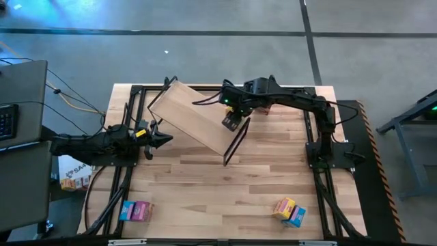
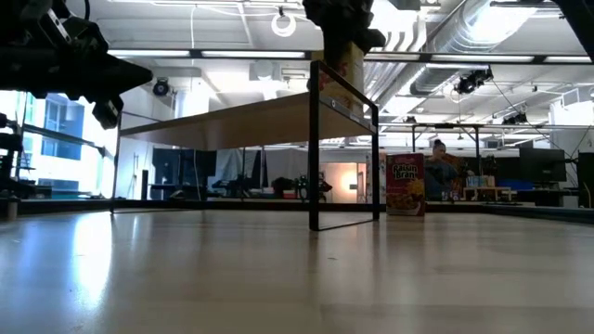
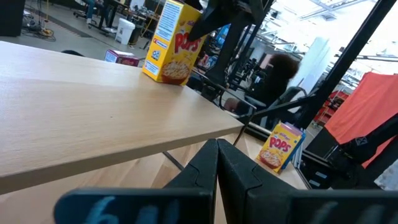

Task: Stack cereal on shelf
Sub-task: Put the yellow cereal box on the shelf, then put the yellow cereal box on the shelf aligned with the other yellow cereal box

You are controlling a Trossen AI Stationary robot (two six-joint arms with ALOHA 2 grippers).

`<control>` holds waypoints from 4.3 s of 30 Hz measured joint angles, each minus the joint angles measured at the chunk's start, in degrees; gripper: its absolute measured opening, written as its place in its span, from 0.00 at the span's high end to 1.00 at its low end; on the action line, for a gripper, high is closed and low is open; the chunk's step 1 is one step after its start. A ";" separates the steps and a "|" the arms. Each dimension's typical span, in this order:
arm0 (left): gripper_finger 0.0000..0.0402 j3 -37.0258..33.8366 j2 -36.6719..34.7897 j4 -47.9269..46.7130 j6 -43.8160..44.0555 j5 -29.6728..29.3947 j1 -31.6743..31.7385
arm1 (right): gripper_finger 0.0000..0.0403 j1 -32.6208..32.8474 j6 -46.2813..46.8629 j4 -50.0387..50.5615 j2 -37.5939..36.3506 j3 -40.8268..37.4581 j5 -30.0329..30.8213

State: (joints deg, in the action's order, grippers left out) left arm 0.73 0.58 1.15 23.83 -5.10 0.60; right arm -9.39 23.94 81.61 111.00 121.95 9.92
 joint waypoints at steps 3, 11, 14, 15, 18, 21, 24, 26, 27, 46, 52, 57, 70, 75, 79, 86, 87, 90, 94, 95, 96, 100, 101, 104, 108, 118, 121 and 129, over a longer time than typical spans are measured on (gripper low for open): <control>1.00 -0.02 0.00 0.00 0.00 0.00 0.01 | 0.45 0.00 -0.77 -0.38 0.00 0.00 -1.07; 1.00 -0.02 0.00 0.00 0.02 0.00 0.02 | 0.40 -0.02 -3.58 -1.04 0.00 0.09 -1.95; 1.00 -0.02 0.00 0.00 0.02 0.00 0.02 | 0.40 -0.35 -5.00 -0.99 0.00 1.05 -1.37; 1.00 -0.02 0.01 0.00 0.00 0.02 0.01 | 0.40 -0.51 -5.04 -0.91 0.00 1.45 -1.37; 1.00 -0.02 0.00 0.00 0.01 0.01 0.02 | 0.40 -1.18 -6.61 -0.63 0.00 3.17 -1.48; 1.00 -0.01 0.00 0.00 0.01 0.00 0.01 | 0.40 -1.82 -7.67 -0.40 -0.04 4.96 -3.57; 1.00 -0.02 0.01 0.00 0.01 0.01 0.02 | 0.40 -2.27 -8.70 -0.30 -0.04 6.80 -6.16; 1.00 -0.01 0.00 0.00 0.00 0.00 0.01 | 0.40 -2.39 -9.10 0.20 -0.04 8.06 -7.44; 1.00 -0.02 0.00 0.00 0.00 0.02 0.00 | 0.40 -2.52 -9.48 0.31 -0.04 8.72 -7.91; 1.00 -0.02 0.00 -0.01 0.00 0.01 0.01 | 0.40 -6.12 -13.01 -9.46 -22.98 -9.57 -11.27; 1.00 -0.02 0.00 0.00 0.00 0.00 0.02 | 0.40 -4.78 -6.30 -33.05 -41.18 -38.12 -13.36; 1.00 -0.02 0.00 0.00 0.01 0.00 0.02 | 0.40 -1.87 3.11 -54.28 -53.30 -54.90 -13.51; 1.00 -0.04 0.06 1.99 0.95 -0.14 0.01 | 0.40 2.43 16.08 -55.92 -60.24 -61.69 -10.34; 1.00 -0.04 0.01 15.81 15.46 -1.15 0.00 | 0.40 3.49 13.98 -55.79 -60.55 -61.25 -13.94; 1.00 0.00 0.00 26.78 17.74 -2.88 0.00 | 0.40 4.57 11.13 -55.08 -60.72 -61.24 -15.16; 1.00 0.00 0.43 32.68 27.98 -18.07 0.02 | 0.40 6.13 5.60 -55.08 -60.74 -61.24 -16.61; 1.00 0.00 0.92 32.70 29.07 -19.87 0.04 | 0.40 6.19 5.51 -55.24 -60.74 -61.24 -16.64; 0.99 1.16 3.95 32.31 29.50 -20.02 -0.01 | 0.40 6.16 6.19 -56.06 -60.74 -61.24 -16.60; 0.92 7.08 10.19 32.57 23.40 -19.61 0.00 | 0.40 6.14 9.84 -57.91 -60.74 -61.24 -16.59; 0.89 9.05 11.92 32.70 20.69 -18.59 0.01 | 0.40 6.14 10.61 -58.77 -60.74 -61.24 -16.58; 0.87 11.24 13.67 32.22 17.95 -17.43 0.04 | 0.40 6.14 11.17 -59.65 -60.74 -61.24 -16.57; 0.74 21.20 18.82 23.43 7.42 -13.76 0.02 | 0.40 6.14 12.09 -63.55 -60.74 -61.24 -14.70; 0.71 23.83 19.72 19.20 5.49 -13.18 0.02 | 0.40 6.14 12.11 -64.32 -60.74 -61.24 -14.08; 0.60 31.39 21.99 5.33 4.21 -13.14 0.02 | 0.40 6.14 12.75 -65.41 -60.74 -61.24 -12.62; 0.48 37.80 24.21 -5.88 3.85 -13.85 0.02 | 0.40 6.14 15.09 -64.12 -60.72 -61.24 -10.27; 0.42 39.38 25.35 -8.67 4.52 -13.90 0.02 | 0.40 15.85 43.98 -38.14 -53.23 -56.20 -17.43; 0.42 39.37 25.29 -9.14 4.51 -14.02 0.02 | 0.40 23.42 50.56 -29.67 -46.84 -52.11 -20.81; 0.42 39.39 25.31 -9.25 5.06 -14.01 0.02 | 0.40 38.99 73.76 -1.13 -30.18 -36.14 -22.13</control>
State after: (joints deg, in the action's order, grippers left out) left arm 40.12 25.89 -8.10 28.90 -19.11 0.62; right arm 29.61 97.70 80.48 80.82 85.81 -12.20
